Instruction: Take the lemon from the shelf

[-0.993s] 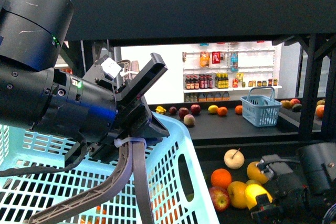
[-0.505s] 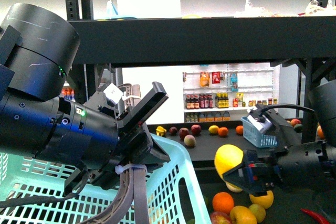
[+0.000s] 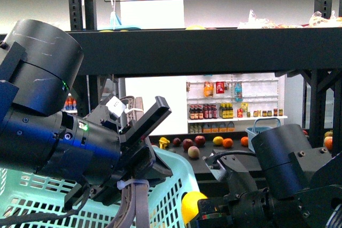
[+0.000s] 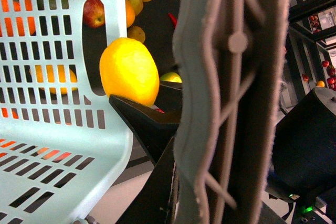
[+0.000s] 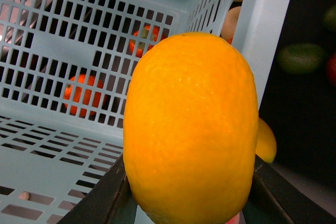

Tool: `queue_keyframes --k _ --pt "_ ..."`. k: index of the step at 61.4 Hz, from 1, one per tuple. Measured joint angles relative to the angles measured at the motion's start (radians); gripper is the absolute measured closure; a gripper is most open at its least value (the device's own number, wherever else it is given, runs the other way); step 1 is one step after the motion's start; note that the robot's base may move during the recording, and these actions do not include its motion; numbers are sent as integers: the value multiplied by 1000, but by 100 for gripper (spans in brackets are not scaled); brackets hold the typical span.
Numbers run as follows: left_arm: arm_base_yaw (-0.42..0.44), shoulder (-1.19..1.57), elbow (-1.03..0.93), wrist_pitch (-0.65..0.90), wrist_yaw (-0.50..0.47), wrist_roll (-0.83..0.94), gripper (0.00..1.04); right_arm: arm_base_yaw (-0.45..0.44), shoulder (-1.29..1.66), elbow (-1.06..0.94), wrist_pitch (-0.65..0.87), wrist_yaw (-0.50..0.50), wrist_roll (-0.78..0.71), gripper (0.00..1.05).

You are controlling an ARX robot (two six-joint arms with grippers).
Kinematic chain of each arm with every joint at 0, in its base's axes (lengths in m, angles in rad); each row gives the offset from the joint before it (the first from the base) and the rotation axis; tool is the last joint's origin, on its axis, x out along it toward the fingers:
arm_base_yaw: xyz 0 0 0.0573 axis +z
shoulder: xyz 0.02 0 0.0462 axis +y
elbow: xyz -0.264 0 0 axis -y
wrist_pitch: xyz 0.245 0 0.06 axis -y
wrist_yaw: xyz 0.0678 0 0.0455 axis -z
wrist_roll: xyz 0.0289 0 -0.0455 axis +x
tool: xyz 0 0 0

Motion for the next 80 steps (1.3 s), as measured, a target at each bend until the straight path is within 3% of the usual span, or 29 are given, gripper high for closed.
queue_keyframes --k 9,15,20,37,47,52,63,80 --pt "0 1 0 0 -2 0 93 10 24 31 12 -7 38 37" --pt "0 1 0 0 0 -1 93 10 17 31 54 -56 86 15" --pt "0 1 0 0 6 0 93 1 4 29 63 -71 111 6" --pt "0 2 0 0 2 -1 93 -127 -95 -11 143 -139 121 7" --pt "0 2 0 0 3 -2 93 -333 -79 -11 161 -157 44 7" --pt "-1 2 0 0 6 -2 93 -385 -5 -26 156 -147 -47 7" --pt "-1 2 0 0 6 -1 93 -377 171 -53 177 -116 -187 7" --pt "-1 2 0 0 5 -1 93 -220 442 32 243 -56 -306 7"
